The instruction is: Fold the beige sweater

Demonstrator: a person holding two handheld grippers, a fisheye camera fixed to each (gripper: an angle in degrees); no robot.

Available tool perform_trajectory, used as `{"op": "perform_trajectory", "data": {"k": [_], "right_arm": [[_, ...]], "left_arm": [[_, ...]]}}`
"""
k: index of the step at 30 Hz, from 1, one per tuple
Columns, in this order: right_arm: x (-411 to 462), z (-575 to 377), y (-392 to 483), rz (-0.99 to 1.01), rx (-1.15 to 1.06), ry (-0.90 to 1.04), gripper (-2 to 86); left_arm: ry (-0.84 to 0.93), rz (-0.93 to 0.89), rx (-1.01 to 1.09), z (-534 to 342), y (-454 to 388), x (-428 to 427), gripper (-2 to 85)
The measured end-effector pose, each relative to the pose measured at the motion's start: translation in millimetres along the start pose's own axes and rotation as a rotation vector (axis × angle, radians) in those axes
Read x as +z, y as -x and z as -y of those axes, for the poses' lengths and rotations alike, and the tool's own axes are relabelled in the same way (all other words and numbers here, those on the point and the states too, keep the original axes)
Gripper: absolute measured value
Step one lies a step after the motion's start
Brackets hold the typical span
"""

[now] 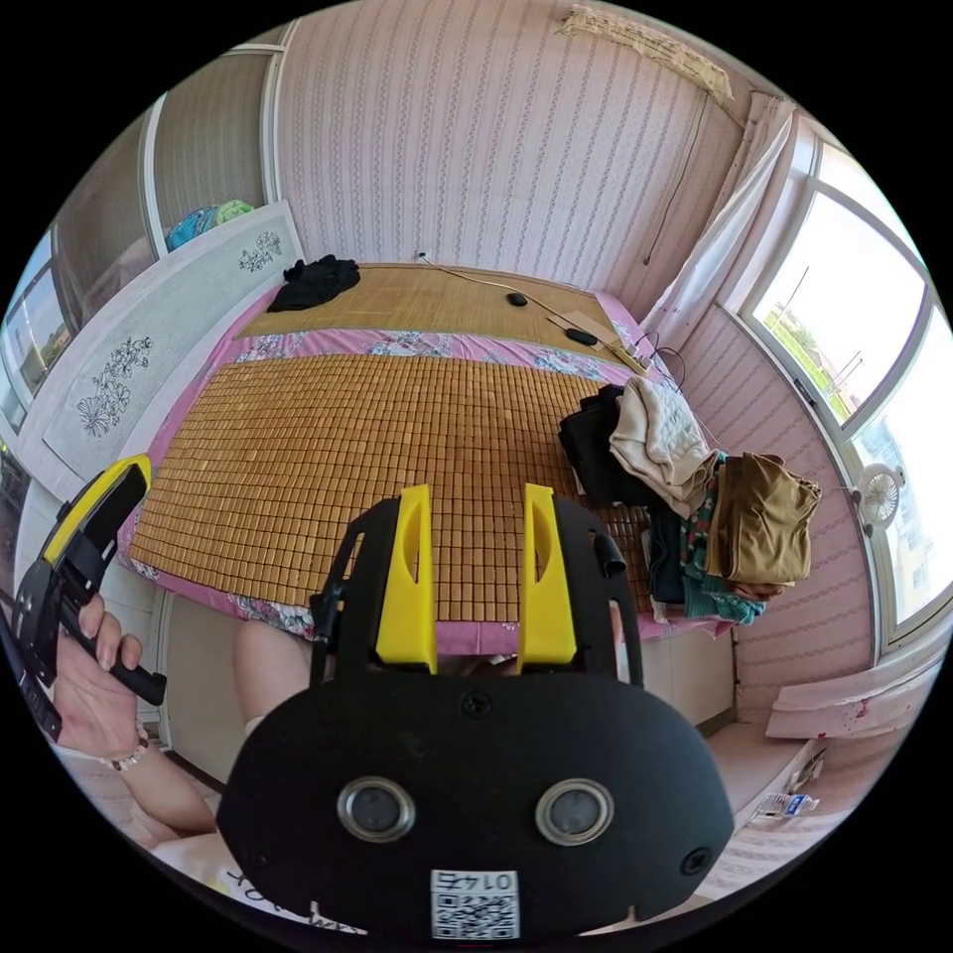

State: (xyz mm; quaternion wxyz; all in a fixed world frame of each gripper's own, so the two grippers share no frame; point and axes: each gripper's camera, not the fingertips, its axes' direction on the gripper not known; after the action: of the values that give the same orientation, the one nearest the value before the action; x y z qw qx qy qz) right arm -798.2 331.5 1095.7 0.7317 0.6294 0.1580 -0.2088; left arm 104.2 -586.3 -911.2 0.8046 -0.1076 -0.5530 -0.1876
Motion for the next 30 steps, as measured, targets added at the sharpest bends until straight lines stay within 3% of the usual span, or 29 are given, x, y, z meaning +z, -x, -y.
{"op": "perform_trajectory", "data": {"k": [30], "right_arm": [[10.6,10.6,-44.1,-0.004,-0.009,0.002,13.3]], "left_arm": [[0.017,0.02,0.01,2.5,-10.8,20.6,-1.0]]}}
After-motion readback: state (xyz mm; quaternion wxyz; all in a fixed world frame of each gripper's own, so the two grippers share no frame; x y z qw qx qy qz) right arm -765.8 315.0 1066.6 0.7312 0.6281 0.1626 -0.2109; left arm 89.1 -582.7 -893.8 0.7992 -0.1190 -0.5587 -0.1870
